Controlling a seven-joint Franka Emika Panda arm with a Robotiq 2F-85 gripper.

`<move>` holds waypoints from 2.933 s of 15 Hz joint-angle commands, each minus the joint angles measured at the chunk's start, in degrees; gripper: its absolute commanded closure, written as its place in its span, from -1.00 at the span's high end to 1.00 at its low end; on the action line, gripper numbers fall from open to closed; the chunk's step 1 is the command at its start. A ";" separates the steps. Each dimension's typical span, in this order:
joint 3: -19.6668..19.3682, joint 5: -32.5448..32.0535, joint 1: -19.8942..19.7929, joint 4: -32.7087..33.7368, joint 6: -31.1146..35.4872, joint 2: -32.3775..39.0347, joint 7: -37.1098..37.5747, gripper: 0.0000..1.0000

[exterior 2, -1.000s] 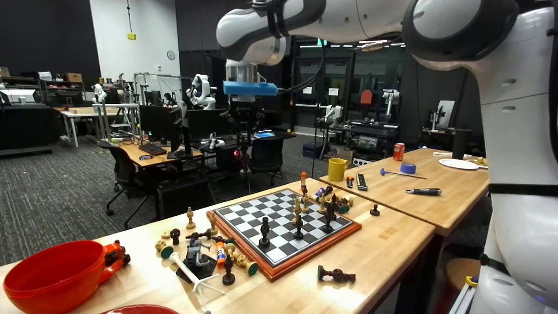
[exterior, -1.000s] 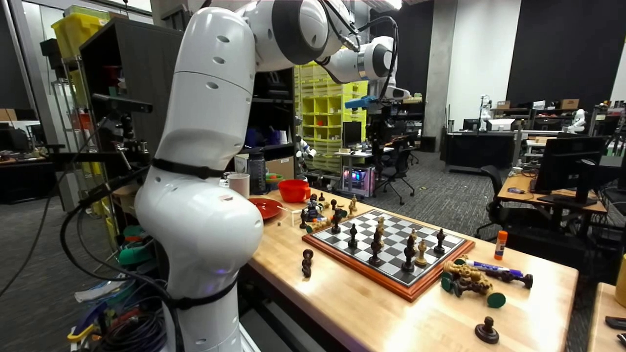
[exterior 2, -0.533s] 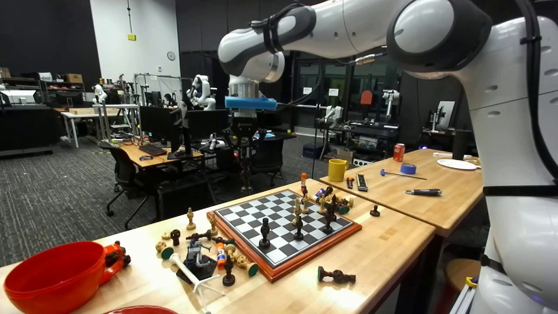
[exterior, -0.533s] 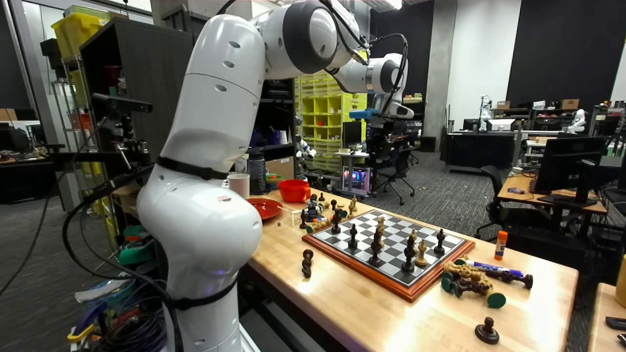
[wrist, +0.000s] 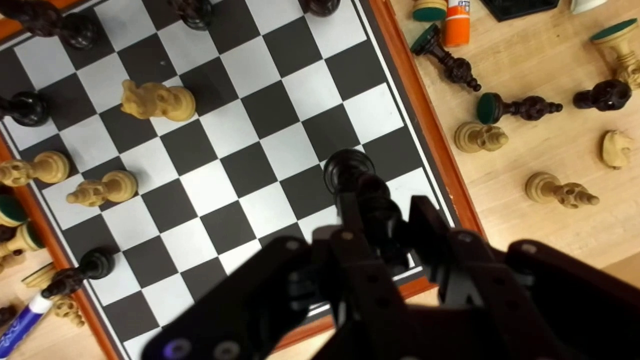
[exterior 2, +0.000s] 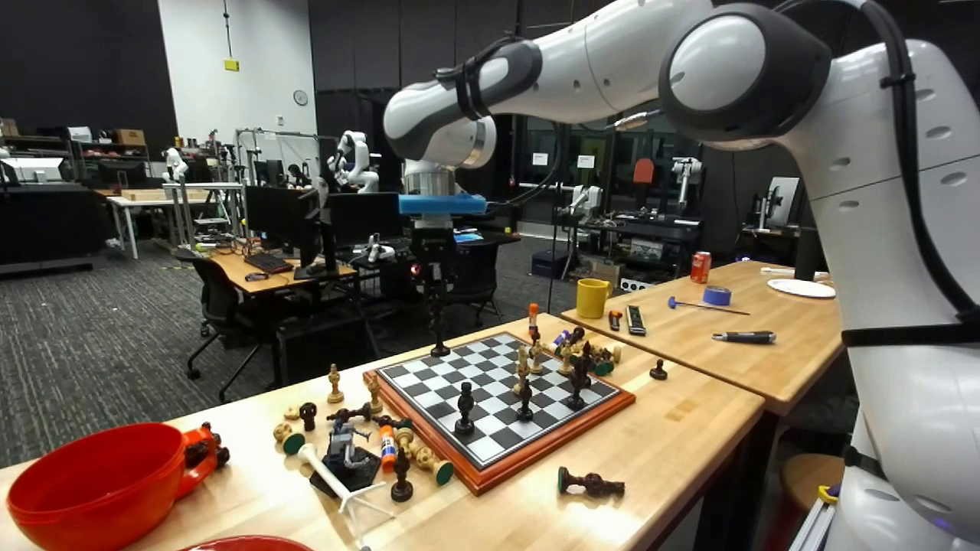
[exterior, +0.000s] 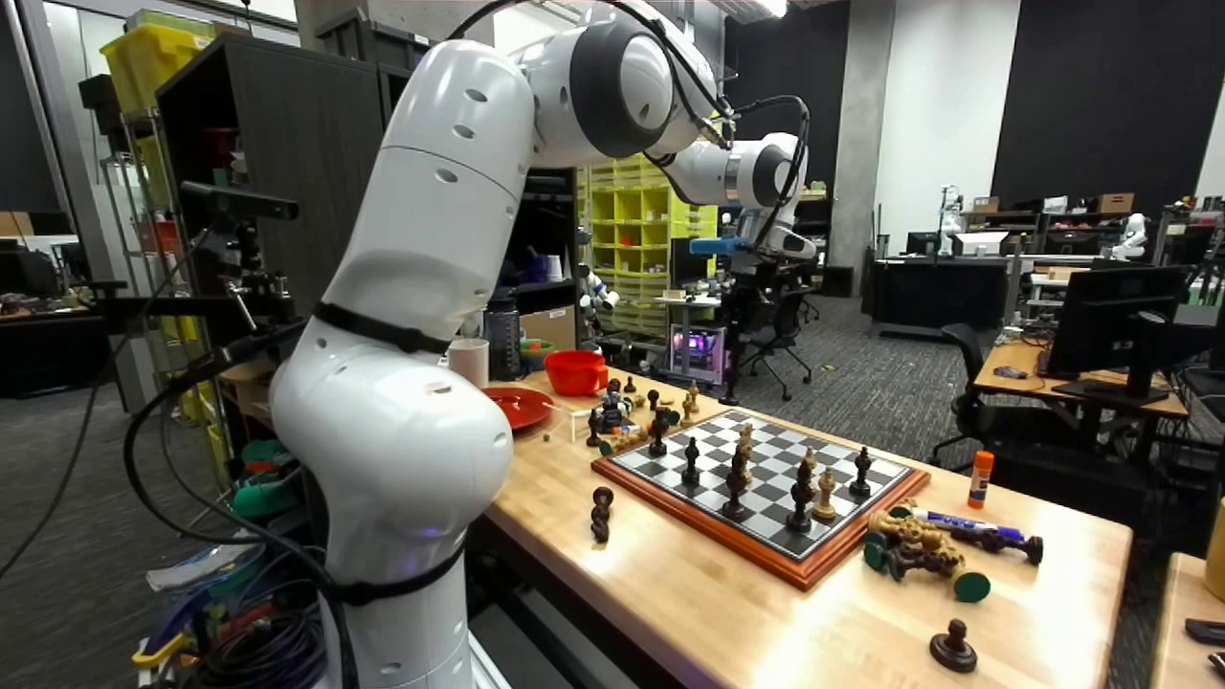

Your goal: Pick up two black pieces from the table and place them on the chess board

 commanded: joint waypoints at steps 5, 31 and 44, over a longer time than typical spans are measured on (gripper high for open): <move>-0.42 1.35 -0.67 -1.20 -0.13 1.43 -4.19 -0.85; 1.03 3.16 -0.81 -5.57 9.00 0.85 -14.81 0.57; 2.87 -6.46 3.28 -6.00 1.63 -14.16 -14.70 1.00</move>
